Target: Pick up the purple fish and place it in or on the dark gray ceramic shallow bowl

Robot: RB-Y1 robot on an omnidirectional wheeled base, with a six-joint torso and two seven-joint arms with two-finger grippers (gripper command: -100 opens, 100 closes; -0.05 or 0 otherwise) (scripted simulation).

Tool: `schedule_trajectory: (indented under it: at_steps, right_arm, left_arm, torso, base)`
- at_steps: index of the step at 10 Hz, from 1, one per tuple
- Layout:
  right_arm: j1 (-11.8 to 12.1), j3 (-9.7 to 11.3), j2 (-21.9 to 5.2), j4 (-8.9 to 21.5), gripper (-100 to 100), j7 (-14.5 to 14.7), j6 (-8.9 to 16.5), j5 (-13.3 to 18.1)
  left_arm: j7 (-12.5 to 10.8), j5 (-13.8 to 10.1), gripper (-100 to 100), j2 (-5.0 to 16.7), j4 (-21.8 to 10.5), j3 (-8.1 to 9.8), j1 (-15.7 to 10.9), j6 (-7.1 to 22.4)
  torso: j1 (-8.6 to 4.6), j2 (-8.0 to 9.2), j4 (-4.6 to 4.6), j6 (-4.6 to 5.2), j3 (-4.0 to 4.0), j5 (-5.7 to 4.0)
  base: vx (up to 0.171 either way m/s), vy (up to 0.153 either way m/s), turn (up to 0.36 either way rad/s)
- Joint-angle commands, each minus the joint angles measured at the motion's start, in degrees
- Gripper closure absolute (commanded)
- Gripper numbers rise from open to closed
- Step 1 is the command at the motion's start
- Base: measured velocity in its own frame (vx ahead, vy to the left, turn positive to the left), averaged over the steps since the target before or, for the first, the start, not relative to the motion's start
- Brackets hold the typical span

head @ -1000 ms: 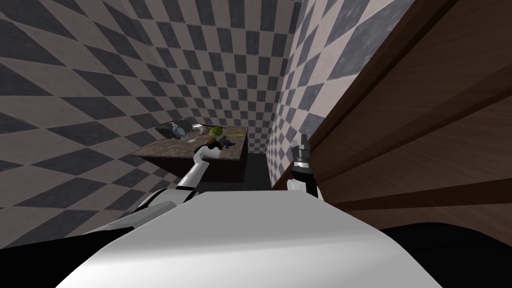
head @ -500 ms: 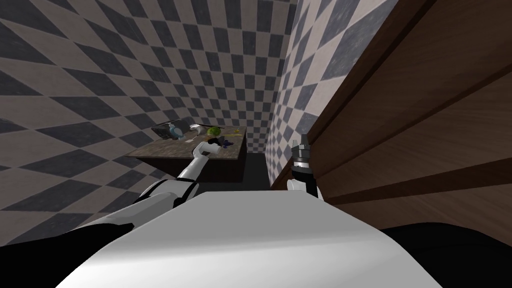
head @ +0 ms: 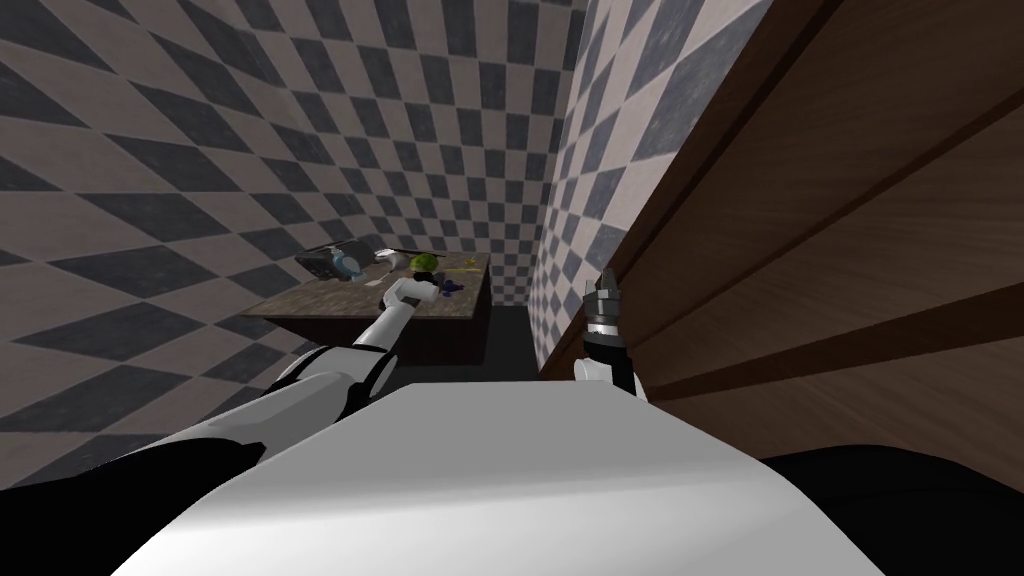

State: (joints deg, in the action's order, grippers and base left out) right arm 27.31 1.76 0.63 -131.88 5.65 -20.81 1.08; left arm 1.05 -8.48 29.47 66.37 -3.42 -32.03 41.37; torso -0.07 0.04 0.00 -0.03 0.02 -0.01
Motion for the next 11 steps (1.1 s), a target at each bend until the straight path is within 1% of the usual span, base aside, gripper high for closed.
schedule_trajectory:
  at_steps: [1, 2, 5, 7, 9, 10, 11]
  right_arm:
    - [0.0, 0.0, 0.0, 0.0, 0, 0.0, 0.0, 0.0]
    - [0.0, 0.0, 0.0, 0.0, 0, 0.0, 0.0, 0.0]
    - [0.0, 0.0, 0.0, 0.0, 0, 0.0, 0.0, 0.0]
    - [0.0, 0.0, 0.0, 0.0, 0, 0.0, 0.0, 0.0]
    - [-0.1, 0.1, 0.0, 0.0, 0, 0.0, 0.0, 0.0]
    - [-0.1, 0.2, 0.0, 0.0, 0, 0.0, 0.0, 0.0]
    - [-0.1, 0.2, 0.0, 0.0, 0, 0.0, 0.0, 0.0]
  left_arm:
    - [-0.4, -1.2, -100, 0.9, -2.9, -0.19, -2.3, 2.0]
    - [-0.4, -1.2, -100, 0.9, -3.3, -0.19, -2.3, 2.0]
    - [-1.4, -4.2, -100, 2.9, -9.7, -0.56, -7.1, 6.2]
    - [-1.9, -5.7, -100, 3.9, -12.9, -0.73, -9.5, 8.2]
    - [-2.2, -6.7, -100, 4.5, -15.0, -0.84, -11.0, 9.5]
    - [-2.1, -6.4, -100, 4.3, -14.6, -0.82, -10.7, 9.0]
    - [-2.1, -6.5, 0, 4.3, -14.7, -0.83, -10.8, 9.1]
  torso:
    - [0.00, 0.00, 0.00, 0.00, 0.00, 0.00]
    - [-0.01, 0.00, 0.00, 0.01, 0.00, 0.00]
    - [-0.05, 0.00, 0.00, 0.02, 0.00, -0.01]
    - [-0.03, 0.01, 0.00, 0.00, 0.01, -0.01]
    - [-0.19, 0.07, 0.02, 0.15, 0.05, -0.05]
    - [-0.31, 0.12, 0.03, 0.21, 0.07, -0.09]
    - [-0.34, 0.13, 0.03, 0.21, 0.09, -0.10]
  base:
    - [-0.012, -0.018, -0.048]
    - [-0.009, -0.014, -0.030]
    - [-0.014, -0.026, -0.069]
    - [-0.013, -0.020, -0.049]
    - [-0.008, -0.016, -0.040]
    - [0.000, 0.000, 0.000]
    - [0.000, 0.000, 0.000]
